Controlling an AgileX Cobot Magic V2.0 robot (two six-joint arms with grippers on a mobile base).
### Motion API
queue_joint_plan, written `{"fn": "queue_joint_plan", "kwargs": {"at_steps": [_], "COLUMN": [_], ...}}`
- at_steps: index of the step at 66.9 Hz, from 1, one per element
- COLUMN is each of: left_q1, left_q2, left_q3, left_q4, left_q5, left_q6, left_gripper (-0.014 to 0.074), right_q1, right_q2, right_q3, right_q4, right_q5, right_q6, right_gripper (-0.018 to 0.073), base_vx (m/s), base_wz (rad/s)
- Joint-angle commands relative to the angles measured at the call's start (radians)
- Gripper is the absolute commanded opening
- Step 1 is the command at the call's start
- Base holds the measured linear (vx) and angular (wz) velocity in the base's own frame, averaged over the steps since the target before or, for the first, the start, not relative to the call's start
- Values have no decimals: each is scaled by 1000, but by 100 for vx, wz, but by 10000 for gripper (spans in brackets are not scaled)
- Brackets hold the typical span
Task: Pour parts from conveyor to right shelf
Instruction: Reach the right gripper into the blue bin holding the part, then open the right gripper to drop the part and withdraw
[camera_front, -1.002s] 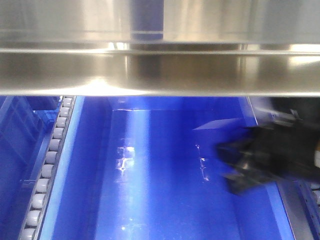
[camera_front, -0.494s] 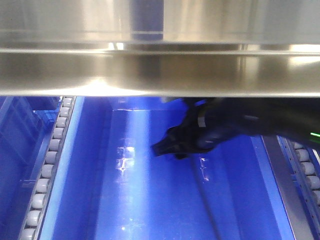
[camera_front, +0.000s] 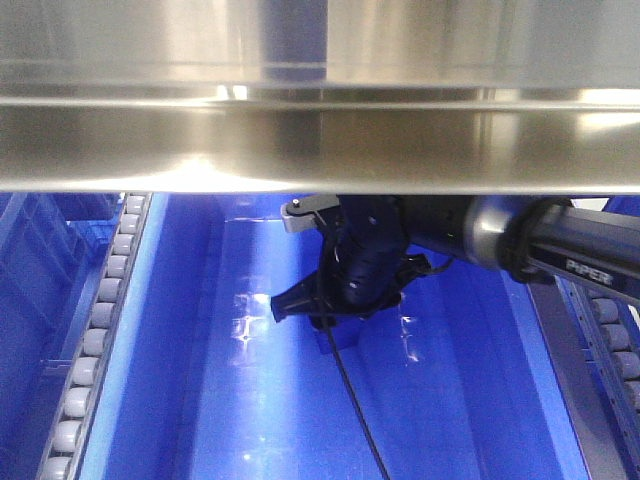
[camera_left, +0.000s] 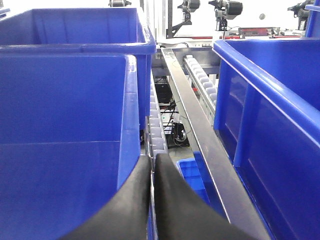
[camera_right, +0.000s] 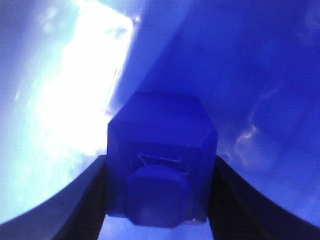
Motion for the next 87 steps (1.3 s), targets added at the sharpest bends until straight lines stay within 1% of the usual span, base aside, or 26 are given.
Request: {"fn": "queue_joint_plan", "kwargs": {"at_steps": [1, 8, 14, 28, 40, 52, 59, 71, 78, 87], "left_q1": [-6, -6, -6, -6, -6, -6, -6, -6, -6, -6], "left_q2": [-12, -12, -12, -12, -12, -12, -12, -12, -12, -12], "left_q3": [-19, -19, -19, -19, -19, -19, -19, -19, -19, -19], "left_q4": [-6, -6, -6, -6, -6, -6, -6, -6, -6, -6], "left_q5": [-79, -79, -79, -79, -79, -79, -79, -79, -79, -79], "left_q6": [-8, -8, -8, -8, -8, -8, -8, -8, -8, -8], "left_gripper": [-6, -6, -6, -6, -6, -6, -6, -6, -6, -6], "right_q1": [2, 2, 2, 2, 2, 2, 2, 2, 2, 2], "right_q2": [-39, -42, -56, -134, -202, -245, -295, -419, -506, -616], "right_q3": [-38, -38, -36, -33, -33, -24, 58, 306, 437, 586], "right_q4": [-13, -40, -49, -47, -114, -142, -156, -226, -252, -253], "right_q5": [-16, -26, -43, -98, -115, -127, -220, -439, -554, -708], "right_q6": [19, 29, 29, 39, 48, 51, 83, 177, 178, 177], "right_gripper": [433, 520, 557, 561, 561, 561, 561, 561, 561, 561], "base_vx": [0, 0, 0, 0, 0, 0, 0, 0, 0, 0], "base_wz": [0, 0, 0, 0, 0, 0, 0, 0, 0, 0]}}
